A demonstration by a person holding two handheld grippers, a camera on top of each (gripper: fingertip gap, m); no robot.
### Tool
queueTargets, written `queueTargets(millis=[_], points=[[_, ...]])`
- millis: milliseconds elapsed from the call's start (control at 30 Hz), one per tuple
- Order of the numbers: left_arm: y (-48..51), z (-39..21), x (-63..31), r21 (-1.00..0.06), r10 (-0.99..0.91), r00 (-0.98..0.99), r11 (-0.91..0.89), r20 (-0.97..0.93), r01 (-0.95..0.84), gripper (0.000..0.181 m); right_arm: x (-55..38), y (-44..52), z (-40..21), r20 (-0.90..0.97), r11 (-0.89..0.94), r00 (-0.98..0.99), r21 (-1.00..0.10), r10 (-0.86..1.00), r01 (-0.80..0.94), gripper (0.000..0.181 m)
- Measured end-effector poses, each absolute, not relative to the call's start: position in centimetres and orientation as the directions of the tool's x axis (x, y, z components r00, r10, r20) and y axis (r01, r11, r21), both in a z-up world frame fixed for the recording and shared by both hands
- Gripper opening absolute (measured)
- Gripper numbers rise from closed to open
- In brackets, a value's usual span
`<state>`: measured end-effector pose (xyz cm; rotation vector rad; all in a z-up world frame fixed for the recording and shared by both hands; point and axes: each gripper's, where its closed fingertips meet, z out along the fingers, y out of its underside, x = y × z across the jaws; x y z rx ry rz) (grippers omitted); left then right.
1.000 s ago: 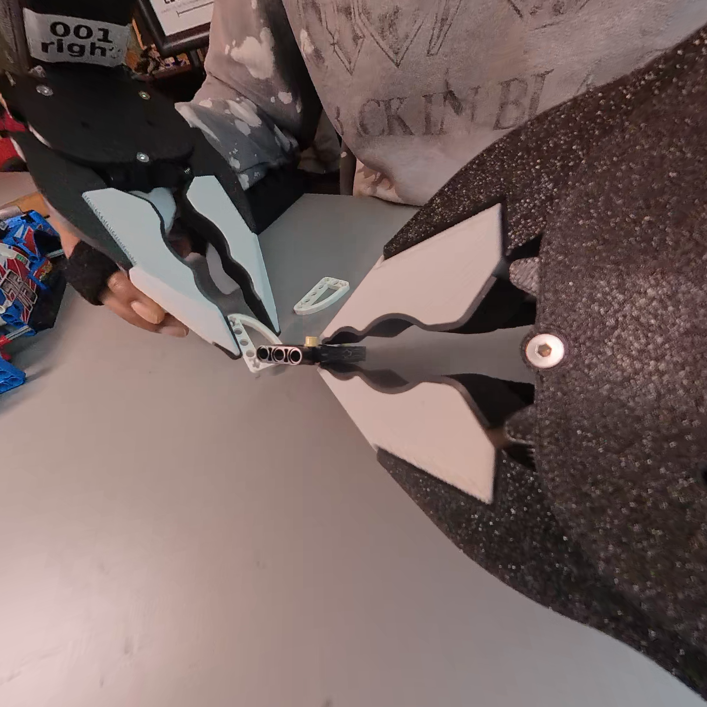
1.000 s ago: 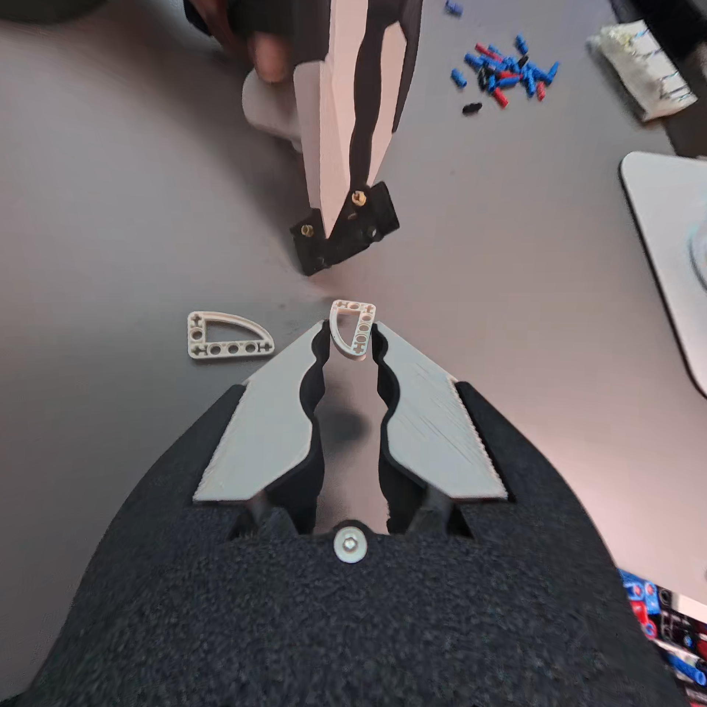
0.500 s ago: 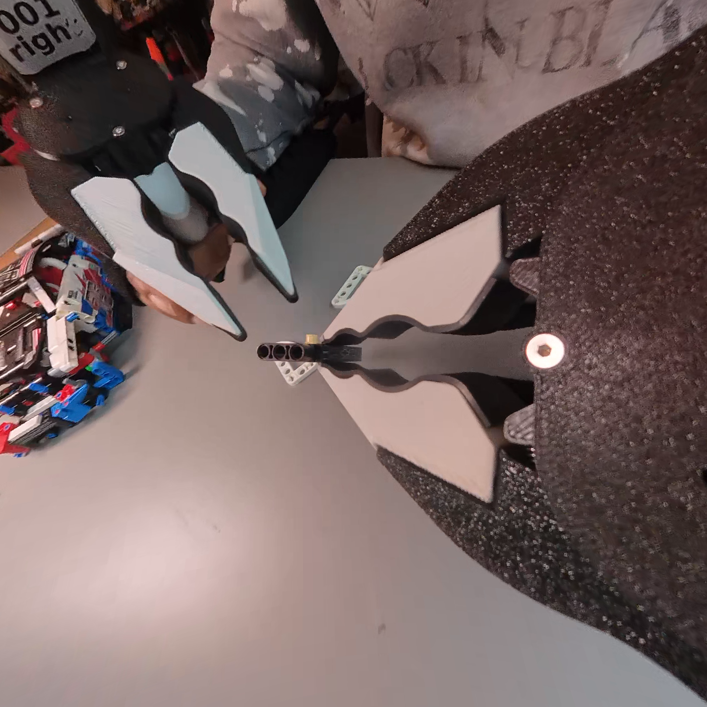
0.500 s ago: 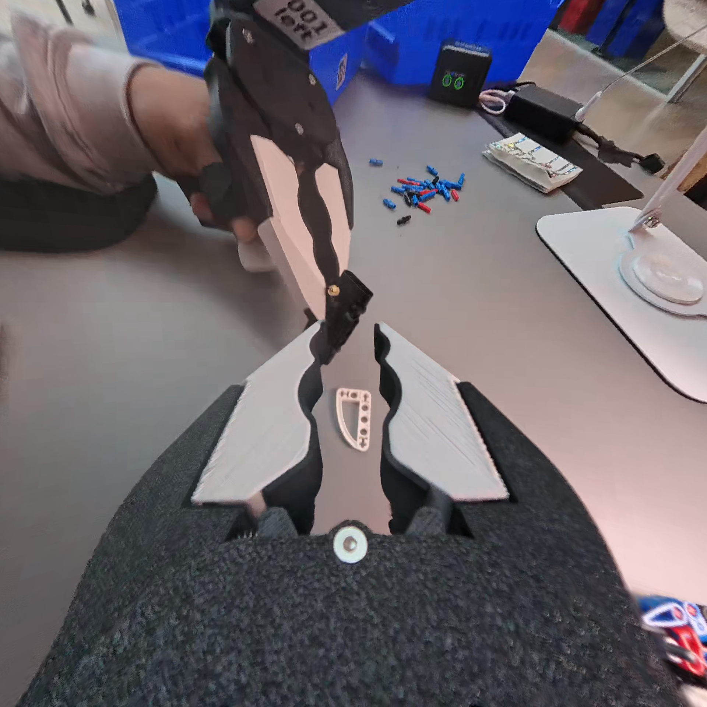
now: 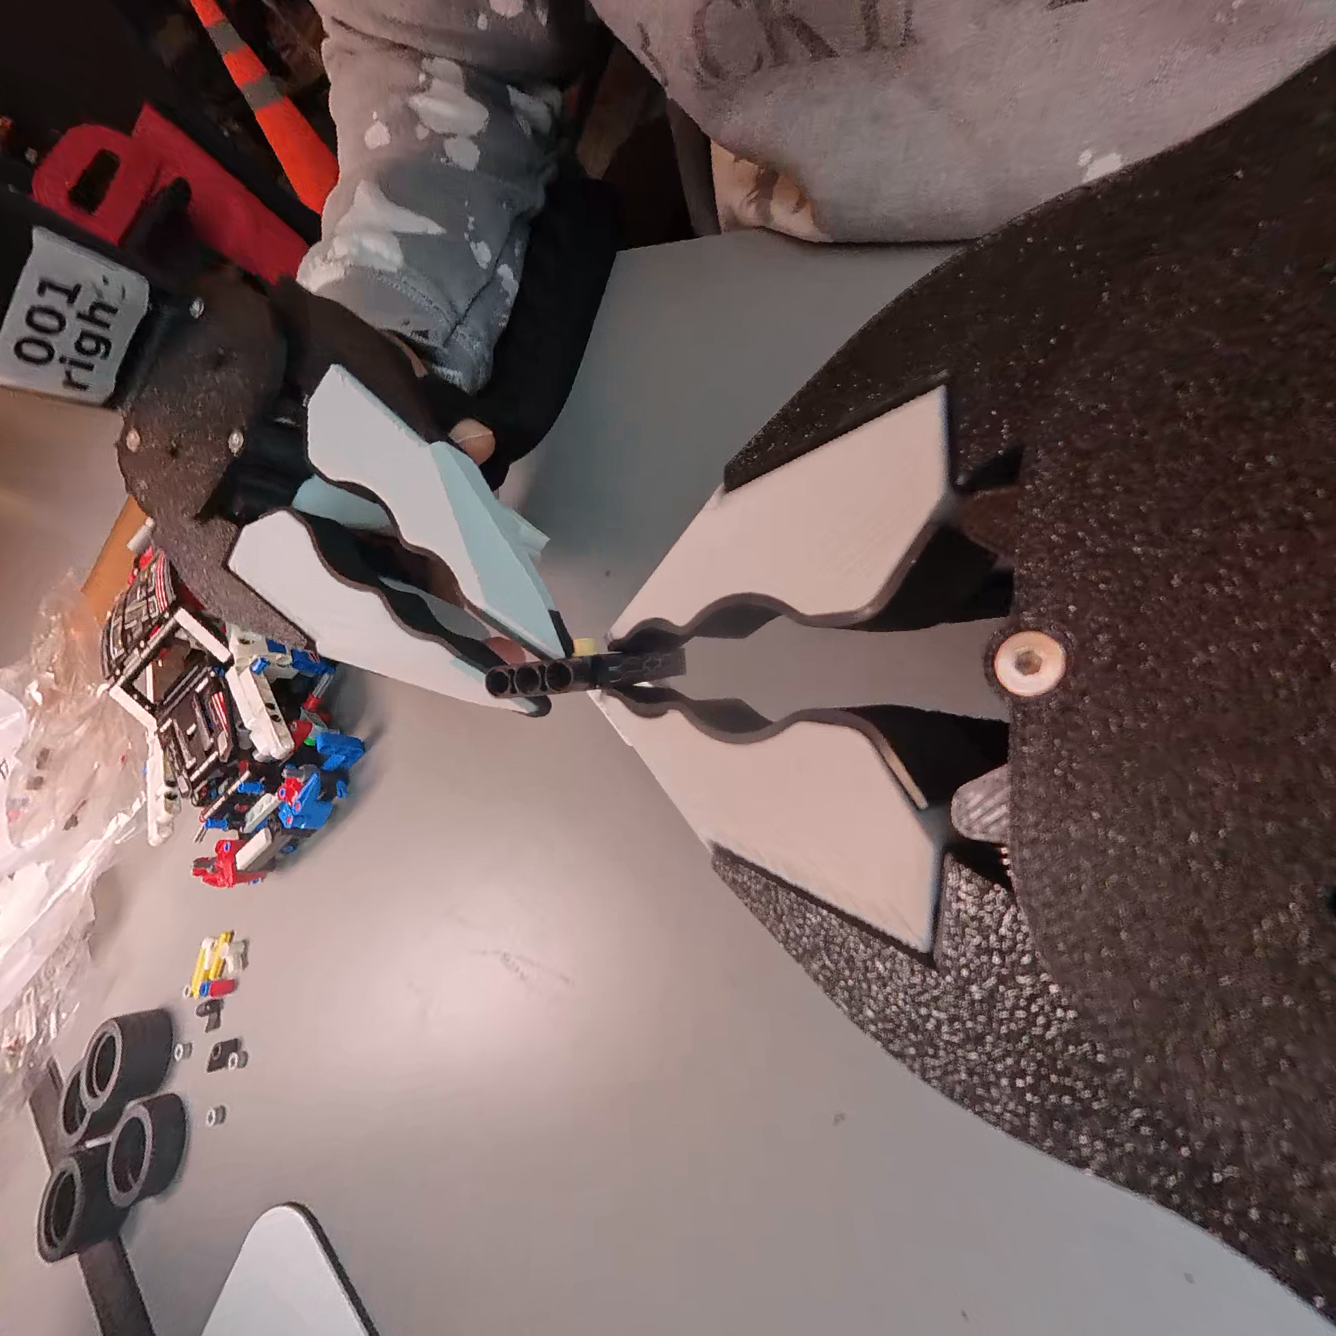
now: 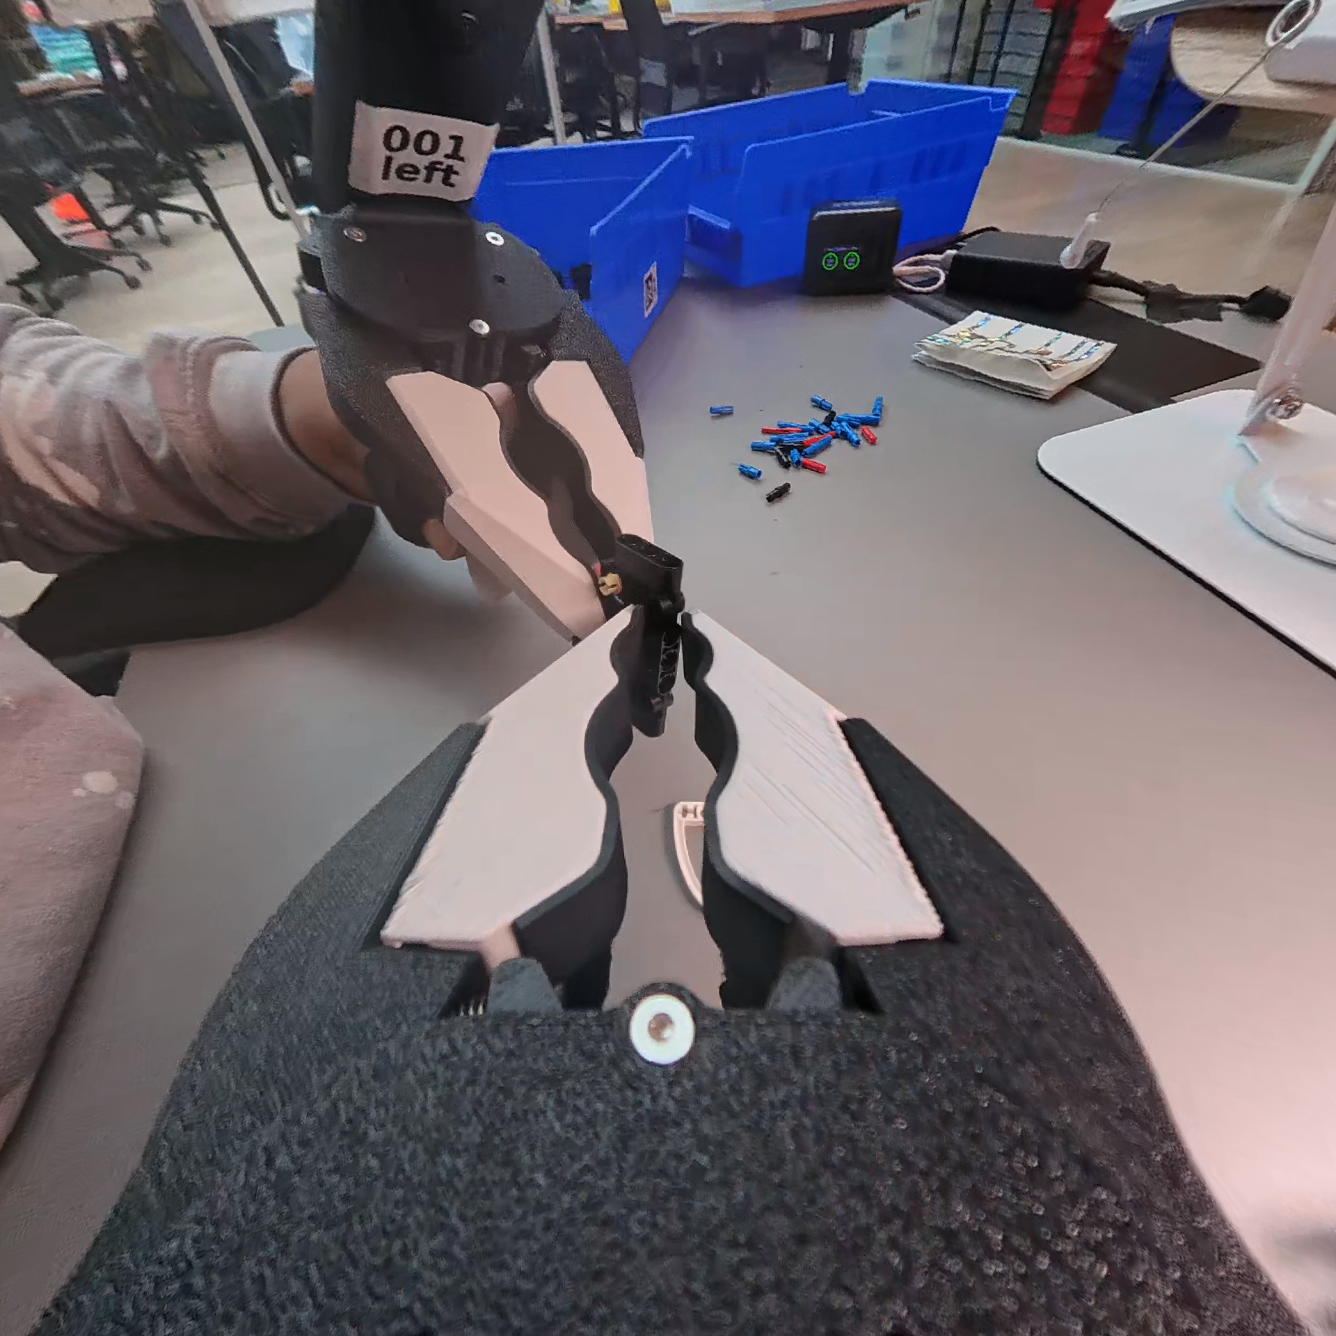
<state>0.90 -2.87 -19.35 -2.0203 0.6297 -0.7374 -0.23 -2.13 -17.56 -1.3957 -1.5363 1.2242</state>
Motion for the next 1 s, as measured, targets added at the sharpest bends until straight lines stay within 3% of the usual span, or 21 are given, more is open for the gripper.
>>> queueTargets(millis=[33,267,400,567,1000], points=[[-3.2,-19.1,1.2,-0.864,-0.692,0.671,-0.480,0.266,-0.153,0.008,-0.1,-2.3,-17.3,-0.118,-0.060,-0.179,-0.953,0.977,0.297,0.008],[-7.0,-13.5,3.1,-0.875,-0.841,0.243,-0.471,0.484,0.112,0.026,2.1,-5.3,-12.2,-0.439,-0.398,-0.499,-0.897,0.748,0.193,0.008],[-8.2,-11.6,3.9,-0.854,-0.855,0.105,-0.482,0.507,0.196,0.036,2.5,-6.5,-10.5,-0.497,-0.514,-0.600,-0.843,0.627,0.161,0.008],[-8.6,-11.1,4.8,-0.809,-0.830,0.016,-0.539,0.557,0.234,0.028,2.4,-7.5,-10.2,-0.491,-0.527,-0.637,-0.836,0.594,0.153,0.008],[-4.5,-14.9,2.6,-0.870,-0.775,0.405,-0.474,0.485,0.134,0.027,1.6,-4.8,-11.7,-0.318,-0.306,-0.412,-0.947,0.854,0.097,0.011]])
